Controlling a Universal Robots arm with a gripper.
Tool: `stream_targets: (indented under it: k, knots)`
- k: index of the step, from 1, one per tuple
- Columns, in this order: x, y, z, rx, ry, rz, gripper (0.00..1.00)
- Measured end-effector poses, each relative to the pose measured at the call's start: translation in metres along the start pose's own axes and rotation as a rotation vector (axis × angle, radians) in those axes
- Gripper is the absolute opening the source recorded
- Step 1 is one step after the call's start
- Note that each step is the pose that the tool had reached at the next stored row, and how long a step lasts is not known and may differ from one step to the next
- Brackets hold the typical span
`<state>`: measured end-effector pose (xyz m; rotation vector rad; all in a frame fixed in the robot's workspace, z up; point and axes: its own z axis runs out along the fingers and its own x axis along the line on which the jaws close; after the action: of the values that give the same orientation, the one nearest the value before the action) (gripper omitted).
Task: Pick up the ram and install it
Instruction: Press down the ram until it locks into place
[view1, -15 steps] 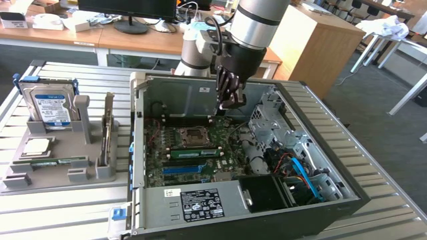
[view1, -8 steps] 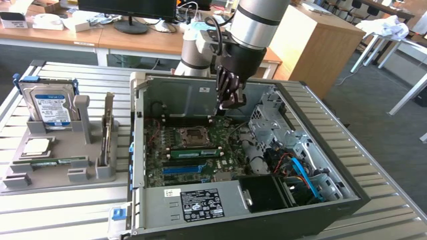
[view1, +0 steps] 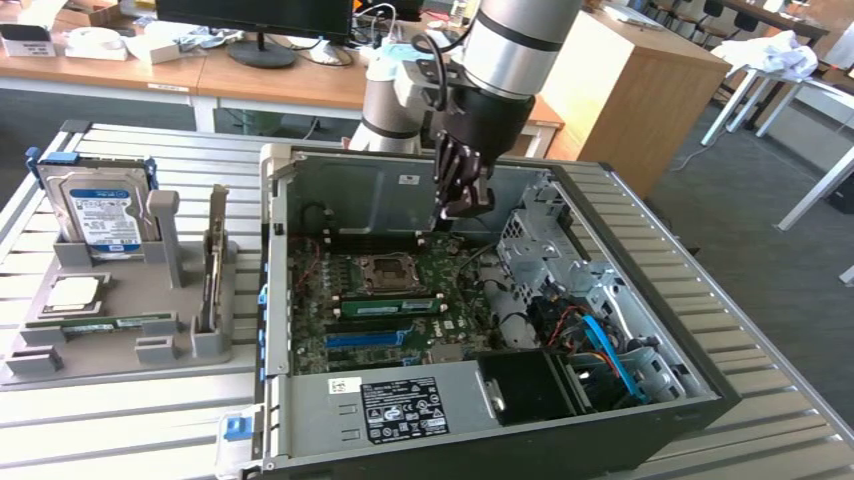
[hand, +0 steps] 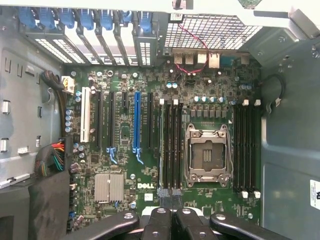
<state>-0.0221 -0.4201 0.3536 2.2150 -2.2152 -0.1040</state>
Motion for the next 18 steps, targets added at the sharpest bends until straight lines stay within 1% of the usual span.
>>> stream_targets:
  k: [6,13,18]
  knots:
    - [0.0,-0.0099,-0.0005,0.0001,-0.0001,0.0,0.1]
    - [0.0,-0.0178,-0.0008,0.0001,-0.0002,0.0,0.1]
    - [0.0,-0.0259,-0.0013,0.0001,-0.0001,0.0,0.1]
